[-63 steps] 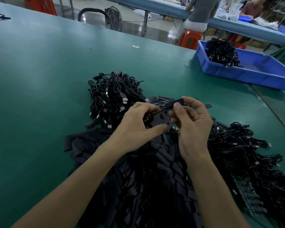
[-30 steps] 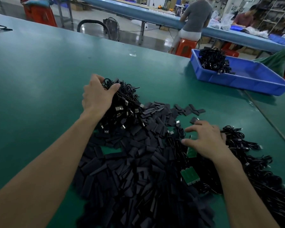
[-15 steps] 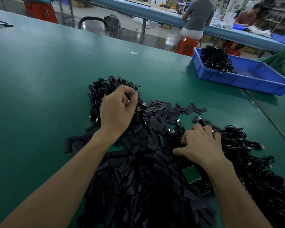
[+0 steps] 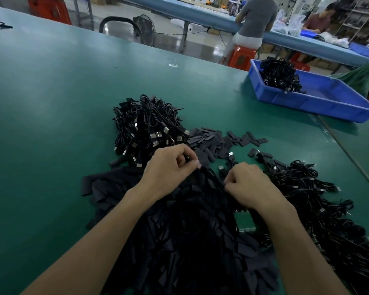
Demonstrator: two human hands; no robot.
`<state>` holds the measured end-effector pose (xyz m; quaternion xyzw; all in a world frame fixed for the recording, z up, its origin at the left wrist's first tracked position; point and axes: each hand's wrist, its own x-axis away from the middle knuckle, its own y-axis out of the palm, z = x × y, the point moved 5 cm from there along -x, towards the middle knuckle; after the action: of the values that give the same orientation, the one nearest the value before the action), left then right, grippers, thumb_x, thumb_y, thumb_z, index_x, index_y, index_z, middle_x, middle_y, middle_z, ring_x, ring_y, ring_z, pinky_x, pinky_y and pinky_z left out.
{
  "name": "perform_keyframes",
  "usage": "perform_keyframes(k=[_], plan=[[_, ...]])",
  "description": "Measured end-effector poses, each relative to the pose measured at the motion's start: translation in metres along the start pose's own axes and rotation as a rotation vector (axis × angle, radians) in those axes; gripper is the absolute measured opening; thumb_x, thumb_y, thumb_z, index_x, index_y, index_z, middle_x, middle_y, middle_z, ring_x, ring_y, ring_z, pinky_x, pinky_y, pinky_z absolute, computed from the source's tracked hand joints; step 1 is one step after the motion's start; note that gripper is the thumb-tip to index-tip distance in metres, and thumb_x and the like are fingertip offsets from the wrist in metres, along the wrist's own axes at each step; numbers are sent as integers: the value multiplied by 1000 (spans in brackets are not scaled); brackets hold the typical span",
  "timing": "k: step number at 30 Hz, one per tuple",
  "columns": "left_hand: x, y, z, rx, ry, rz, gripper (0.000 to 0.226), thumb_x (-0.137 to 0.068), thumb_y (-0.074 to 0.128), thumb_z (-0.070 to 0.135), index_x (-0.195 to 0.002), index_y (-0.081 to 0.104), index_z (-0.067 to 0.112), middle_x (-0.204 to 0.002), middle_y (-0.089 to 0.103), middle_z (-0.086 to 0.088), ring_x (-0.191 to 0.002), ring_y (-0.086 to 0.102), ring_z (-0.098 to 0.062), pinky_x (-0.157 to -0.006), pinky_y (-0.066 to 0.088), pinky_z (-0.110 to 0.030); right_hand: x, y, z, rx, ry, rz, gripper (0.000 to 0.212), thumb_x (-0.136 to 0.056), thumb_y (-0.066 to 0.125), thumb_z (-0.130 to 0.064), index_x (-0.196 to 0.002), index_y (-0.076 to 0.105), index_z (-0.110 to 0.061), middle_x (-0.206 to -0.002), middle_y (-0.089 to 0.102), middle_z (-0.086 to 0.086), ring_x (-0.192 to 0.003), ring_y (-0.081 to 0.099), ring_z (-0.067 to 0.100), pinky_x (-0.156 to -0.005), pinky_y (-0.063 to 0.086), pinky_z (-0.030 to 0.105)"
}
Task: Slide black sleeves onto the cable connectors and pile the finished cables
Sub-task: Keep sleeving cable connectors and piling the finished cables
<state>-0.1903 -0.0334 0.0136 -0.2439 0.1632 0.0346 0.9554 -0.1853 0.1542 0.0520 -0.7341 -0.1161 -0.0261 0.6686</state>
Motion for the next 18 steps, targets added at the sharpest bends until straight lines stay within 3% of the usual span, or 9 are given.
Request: perform_keyframes(k=[2,4,7,9,12,15,18], plan=[[2,4,2,-15,2,-52,14,-86,78,28,-90,66,34,-59,50,13,-56,49,-10,-65,54,-48,-5,-6,-2,-177,-32,31,20,-97,55,-12,-99,74,-10,-117,69,3,-95,65,24,-85,55,39],[2,4,7,-34,21,-83,33,-82,81,31,-110,63,36,-71,54,13,-62,54,-10,-67,54,-49,-8,-14,-3,-310,-60,89,17,-99,56,-16,-98,73,-18,-108,69,-1,-90,62,13,-74,49,26],[4,2,16,-195,76,-109,63,-77,81,45,-129,46,54,-94,41,16,-76,50,-9,-64,53,-38,-12,-15,-2,-493,-119,85,15,-98,61,-19,-87,67,-27,-85,68,-9,-72,61,3,-64,46,21],[5,1,27,-388,173,-91,62,-77,73,60,-133,47,54,-98,29,12,-84,40,-10,-60,41,-29,-13,-13,-2,-690,-130,77,17,-96,64,-15,-85,69,-27,-77,69,-8,-63,63,4,-62,51,23],[7,-2,42,-547,328,19,63,-74,61,74,-126,66,38,-96,27,6,-88,28,-12,-71,32,-28,-14,-10,-4,-914,-138,115,17,-92,69,-6,-85,71,-22,-81,74,4,-68,68,13,-64,57,28],[4,-6,47,-595,361,108,55,-75,58,73,-104,75,30,-96,39,2,-91,37,-18,-76,38,-35,-15,-8,-3,-1108,-161,155,13,-89,72,-3,-88,68,-16,-84,75,7,-74,71,19,-66,58,30],[1,-2,39,-658,309,27,55,-80,49,71,-94,75,25,-103,52,4,-99,45,-21,-84,36,-37,-16,-10,6,-1097,-218,146,3,-92,71,-20,-93,70,-21,-91,77,3,-86,74,18,-74,58,27]])
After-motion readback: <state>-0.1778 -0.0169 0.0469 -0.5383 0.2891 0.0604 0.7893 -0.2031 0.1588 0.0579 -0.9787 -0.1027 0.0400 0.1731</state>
